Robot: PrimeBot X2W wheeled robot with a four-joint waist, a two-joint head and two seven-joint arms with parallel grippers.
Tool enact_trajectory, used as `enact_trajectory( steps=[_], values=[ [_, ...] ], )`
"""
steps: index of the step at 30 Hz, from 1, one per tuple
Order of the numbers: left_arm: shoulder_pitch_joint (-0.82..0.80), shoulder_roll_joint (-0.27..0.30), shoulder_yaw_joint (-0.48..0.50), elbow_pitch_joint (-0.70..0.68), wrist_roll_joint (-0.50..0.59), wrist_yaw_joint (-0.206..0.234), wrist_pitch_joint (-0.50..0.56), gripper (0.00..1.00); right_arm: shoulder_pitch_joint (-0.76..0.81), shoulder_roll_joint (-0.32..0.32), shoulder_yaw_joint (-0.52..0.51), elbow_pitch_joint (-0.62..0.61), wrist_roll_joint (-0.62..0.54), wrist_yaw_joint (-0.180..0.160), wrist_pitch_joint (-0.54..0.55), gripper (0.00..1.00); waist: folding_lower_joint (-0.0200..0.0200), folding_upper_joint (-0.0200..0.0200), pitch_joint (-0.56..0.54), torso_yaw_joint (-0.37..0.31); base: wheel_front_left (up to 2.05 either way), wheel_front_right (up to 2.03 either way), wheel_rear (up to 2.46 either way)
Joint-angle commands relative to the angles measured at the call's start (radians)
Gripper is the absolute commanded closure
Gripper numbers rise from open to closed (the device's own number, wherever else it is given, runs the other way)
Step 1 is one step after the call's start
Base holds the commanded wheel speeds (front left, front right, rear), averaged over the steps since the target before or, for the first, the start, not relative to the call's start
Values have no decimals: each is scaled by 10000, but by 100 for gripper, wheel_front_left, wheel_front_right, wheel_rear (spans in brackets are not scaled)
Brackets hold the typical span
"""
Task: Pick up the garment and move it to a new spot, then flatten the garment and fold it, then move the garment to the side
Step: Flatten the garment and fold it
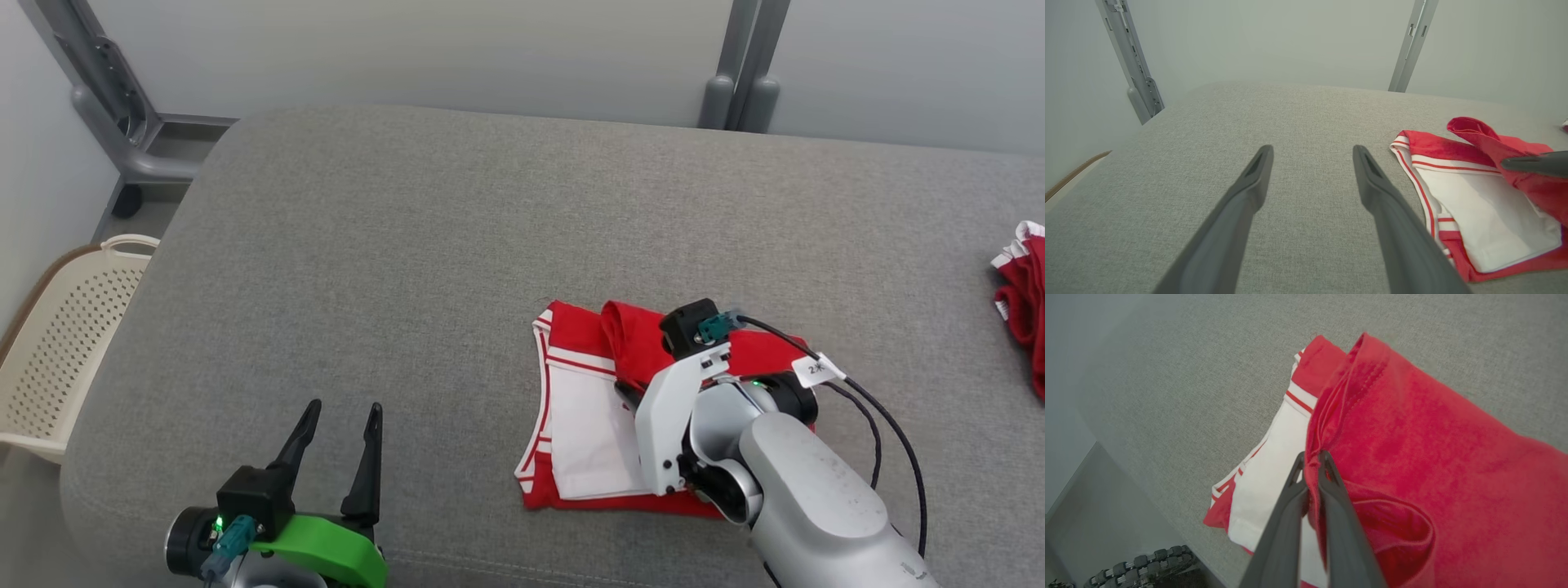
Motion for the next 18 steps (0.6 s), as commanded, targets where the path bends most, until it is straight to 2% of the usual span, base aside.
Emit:
enact_trajectory(
  steps=[1, 18],
  values=[
    [-129, -15, -2, 23, 68, -6, -28, 0, -143, -9, 158, 74, 181, -8, -81, 100, 0, 0, 28, 89, 0, 0, 0],
    [-544, -103, -227, 118, 78, -58, -28, 0, -1250, -10, 1148, 1659, 983, -7, -797, 100, 0, 0, 413, 800, 0, 0, 0]
  ],
)
